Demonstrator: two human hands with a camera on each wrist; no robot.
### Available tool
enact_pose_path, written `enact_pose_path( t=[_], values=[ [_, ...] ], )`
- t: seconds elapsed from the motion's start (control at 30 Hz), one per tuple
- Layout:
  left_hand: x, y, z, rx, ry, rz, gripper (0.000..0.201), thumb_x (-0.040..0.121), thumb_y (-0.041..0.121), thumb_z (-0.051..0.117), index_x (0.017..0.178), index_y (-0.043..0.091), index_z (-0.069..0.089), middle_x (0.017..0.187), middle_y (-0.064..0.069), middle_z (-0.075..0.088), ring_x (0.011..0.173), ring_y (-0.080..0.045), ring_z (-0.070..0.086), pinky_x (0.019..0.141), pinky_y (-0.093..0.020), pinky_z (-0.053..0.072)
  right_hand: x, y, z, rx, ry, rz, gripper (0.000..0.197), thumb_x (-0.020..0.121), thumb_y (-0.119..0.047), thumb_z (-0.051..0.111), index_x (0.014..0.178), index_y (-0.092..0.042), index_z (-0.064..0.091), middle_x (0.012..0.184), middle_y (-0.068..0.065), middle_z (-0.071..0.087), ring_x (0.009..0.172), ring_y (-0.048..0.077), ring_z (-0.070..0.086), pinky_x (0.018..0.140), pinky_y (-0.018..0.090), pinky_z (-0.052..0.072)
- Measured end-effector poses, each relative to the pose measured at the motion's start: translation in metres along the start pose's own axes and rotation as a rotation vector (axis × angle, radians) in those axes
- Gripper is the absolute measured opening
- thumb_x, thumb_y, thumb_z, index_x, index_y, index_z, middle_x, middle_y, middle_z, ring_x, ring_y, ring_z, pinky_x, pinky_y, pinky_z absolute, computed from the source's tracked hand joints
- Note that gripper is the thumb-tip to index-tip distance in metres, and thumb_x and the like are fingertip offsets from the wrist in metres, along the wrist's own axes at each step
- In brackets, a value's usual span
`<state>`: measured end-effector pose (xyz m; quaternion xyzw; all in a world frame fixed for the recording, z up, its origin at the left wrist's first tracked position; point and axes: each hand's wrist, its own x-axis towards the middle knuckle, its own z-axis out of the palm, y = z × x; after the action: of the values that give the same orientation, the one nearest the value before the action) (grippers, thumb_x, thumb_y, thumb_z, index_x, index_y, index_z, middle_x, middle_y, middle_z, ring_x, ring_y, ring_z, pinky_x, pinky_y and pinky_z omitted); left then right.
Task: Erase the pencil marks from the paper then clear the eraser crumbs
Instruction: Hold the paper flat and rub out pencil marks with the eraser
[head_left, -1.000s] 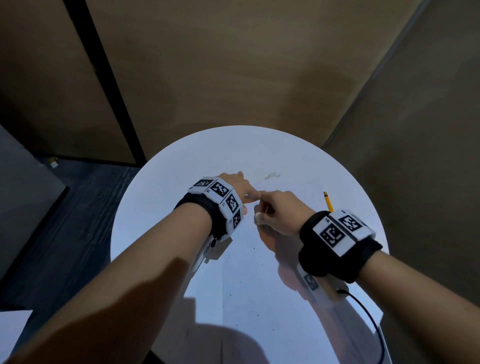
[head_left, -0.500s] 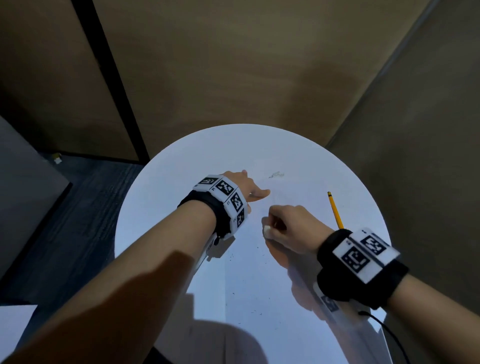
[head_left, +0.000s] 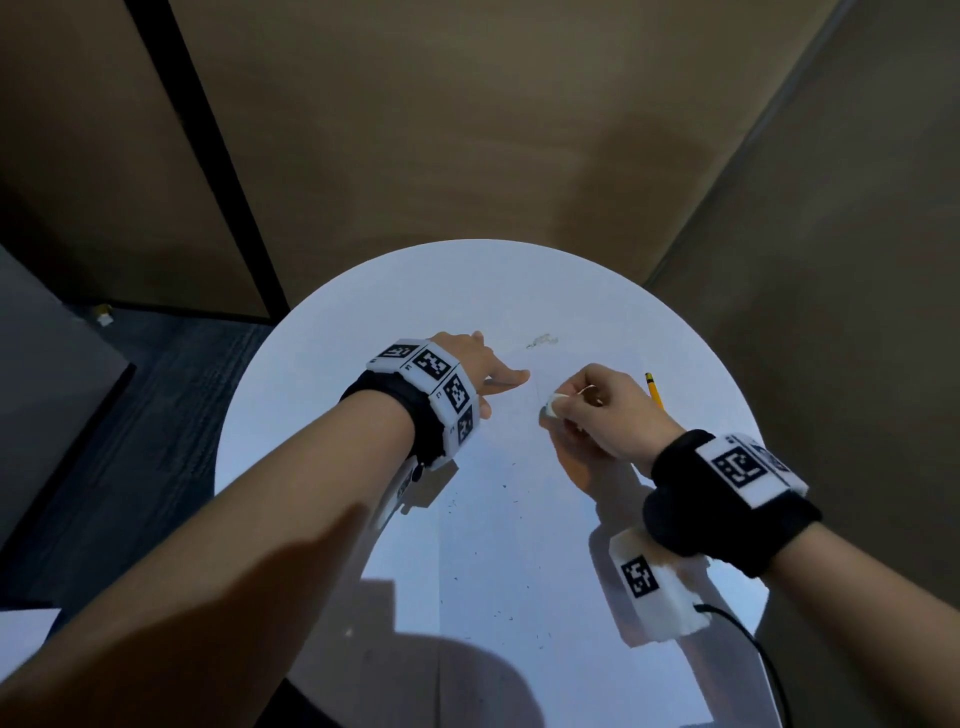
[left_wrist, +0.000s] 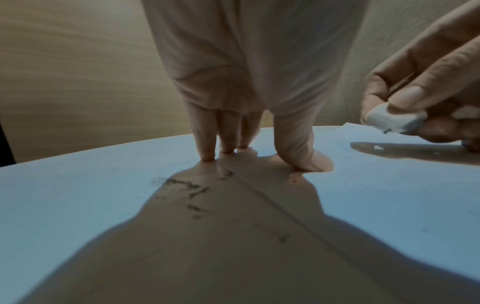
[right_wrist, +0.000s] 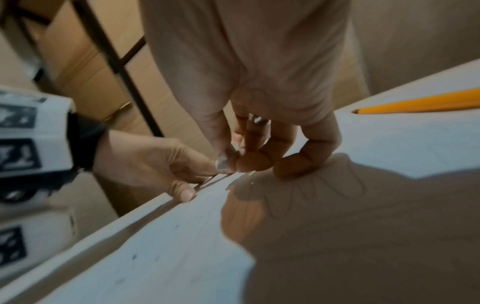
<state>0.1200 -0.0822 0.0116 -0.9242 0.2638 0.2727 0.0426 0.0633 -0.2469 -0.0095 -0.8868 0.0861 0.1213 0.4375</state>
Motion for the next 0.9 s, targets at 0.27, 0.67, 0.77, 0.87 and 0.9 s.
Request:
enact_pose_path(
  t=[0.27,0.67,0.77,0.87,0.9],
  values=[
    [0.000,0.000,-0.001,-0.004,-0.020,0.001,0.069,0.096,0.009,0.049,0.147,0.043,0.018,0.157,-0.019,0.005,0.119,-0.025,0.054,0.085,-0.027,0.043,-0.010,-0.010,0.021,-0.409,-0.075,-0.221,0.012,0.092,-0.019,0.052,0.081,-0.017,0.048,0.080,-0.004,0.053,0.074,0.013,0.047,0.053,0.018,0.032],
    [-0.001,-0.002,0.001,-0.038,-0.006,-0.002,0.066,0.097,0.012,0.050,0.147,0.043,0.020,0.158,-0.018,0.004,0.125,-0.030,0.050,0.091,-0.029,0.042,-0.003,-0.021,0.015,-0.528,-0.118,-0.173,0.010,0.092,-0.019,0.052,0.085,-0.017,0.046,0.087,-0.003,0.054,0.081,0.014,0.045,0.060,0.022,0.028],
    [-0.002,-0.001,-0.001,-0.047,-0.030,-0.001,0.066,0.097,0.009,0.047,0.147,0.042,0.018,0.158,-0.018,0.002,0.120,-0.026,0.054,0.083,-0.026,0.042,-0.013,-0.021,0.010,-0.604,-0.274,-0.159,0.024,0.092,-0.021,0.054,0.071,-0.023,0.041,0.074,-0.013,0.046,0.075,0.012,0.044,0.052,0.015,0.027],
    [0.000,-0.002,-0.001,-0.033,-0.027,-0.004,0.067,0.096,0.010,0.048,0.147,0.043,0.019,0.158,-0.018,0.003,0.120,-0.029,0.054,0.086,-0.028,0.043,-0.005,-0.026,0.005,-0.554,-0.280,-0.136,0.022,0.088,-0.020,0.059,0.070,-0.021,0.048,0.072,-0.013,0.047,0.070,0.007,0.046,0.052,0.012,0.029],
    [0.000,-0.003,0.000,-0.023,-0.026,-0.004,0.066,0.097,0.012,0.049,0.147,0.043,0.019,0.158,-0.018,0.003,0.122,-0.031,0.052,0.089,-0.030,0.043,0.000,-0.027,0.008,-0.500,-0.213,-0.135,0.015,0.088,-0.019,0.059,0.075,-0.017,0.052,0.077,-0.010,0.052,0.073,0.010,0.048,0.054,0.013,0.030]
  ],
)
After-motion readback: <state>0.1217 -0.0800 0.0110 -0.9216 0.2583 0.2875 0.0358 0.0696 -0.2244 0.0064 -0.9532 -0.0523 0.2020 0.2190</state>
